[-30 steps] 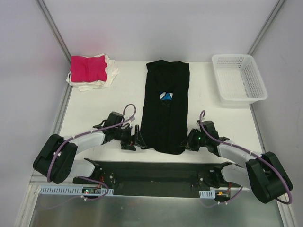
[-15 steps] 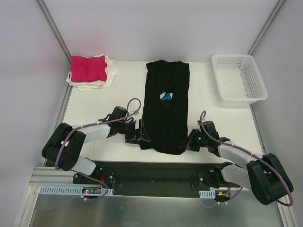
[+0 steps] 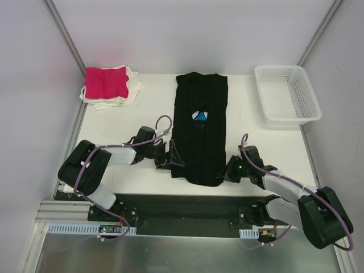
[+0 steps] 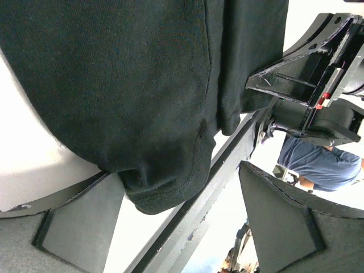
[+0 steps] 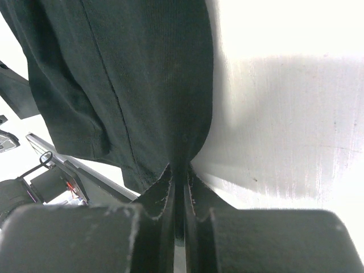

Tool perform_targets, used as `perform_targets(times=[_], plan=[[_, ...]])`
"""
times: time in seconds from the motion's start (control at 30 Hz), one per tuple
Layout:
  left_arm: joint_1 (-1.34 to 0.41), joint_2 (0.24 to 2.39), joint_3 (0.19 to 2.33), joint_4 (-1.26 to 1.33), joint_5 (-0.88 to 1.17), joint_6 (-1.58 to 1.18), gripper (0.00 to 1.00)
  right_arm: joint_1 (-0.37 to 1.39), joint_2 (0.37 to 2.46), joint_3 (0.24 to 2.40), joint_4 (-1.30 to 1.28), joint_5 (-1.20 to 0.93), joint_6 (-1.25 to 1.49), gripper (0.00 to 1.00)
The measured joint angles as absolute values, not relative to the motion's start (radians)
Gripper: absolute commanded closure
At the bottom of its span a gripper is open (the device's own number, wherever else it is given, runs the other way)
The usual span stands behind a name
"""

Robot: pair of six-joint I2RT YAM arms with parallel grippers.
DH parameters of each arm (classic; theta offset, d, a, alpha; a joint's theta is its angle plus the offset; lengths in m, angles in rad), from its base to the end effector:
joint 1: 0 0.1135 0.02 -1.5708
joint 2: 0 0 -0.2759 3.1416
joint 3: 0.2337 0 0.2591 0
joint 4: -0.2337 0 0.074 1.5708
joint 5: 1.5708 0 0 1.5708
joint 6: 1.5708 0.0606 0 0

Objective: Fold and stack the t-shirts
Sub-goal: Grab the bottom of the folded rectangular tshirt with both arms

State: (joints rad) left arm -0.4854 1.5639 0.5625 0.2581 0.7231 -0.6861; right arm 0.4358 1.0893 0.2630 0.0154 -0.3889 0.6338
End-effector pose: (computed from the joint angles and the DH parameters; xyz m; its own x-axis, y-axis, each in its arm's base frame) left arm 0.2400 -0.1719 0.1286 -0.9577 -0.0318 -0.2860 0.2249 0.5372 -0.8129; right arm 0.1687 0.1039 0.1190 -0.9011 0.1849 -0.3923 -0.1164 0.7683 0.6294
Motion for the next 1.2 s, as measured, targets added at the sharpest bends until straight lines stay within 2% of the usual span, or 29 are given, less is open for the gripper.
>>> perform_targets(times=[0.23,0.33,0.5,0.87,1.2], plan=[[-0.485,1.569,0.538,0.297,0.717,-0.693,0.59,0.435,1.095,0.263,0.020,-0.390,0.632,0.98],[-0.485,1.569,0.529,0.292,0.708,-0.688,0.67,0.436,1.103,0.263,0.028,-0.394,0.633,0.99],[-0.485,1.567,0.513,0.289,0.702,-0.685,0.72,0.436,1.122,0.266,0.043,-0.406,0.636,0.99],[-0.485,1.492,0.461,0.233,0.696,-0.665,0.77,0.437,1.181,0.286,0.074,-0.438,0.636,0.99],[-0.485,1.476,0.456,0.176,0.695,-0.639,0.88,0.437,1.144,0.279,0.044,-0.425,0.635,0.99]])
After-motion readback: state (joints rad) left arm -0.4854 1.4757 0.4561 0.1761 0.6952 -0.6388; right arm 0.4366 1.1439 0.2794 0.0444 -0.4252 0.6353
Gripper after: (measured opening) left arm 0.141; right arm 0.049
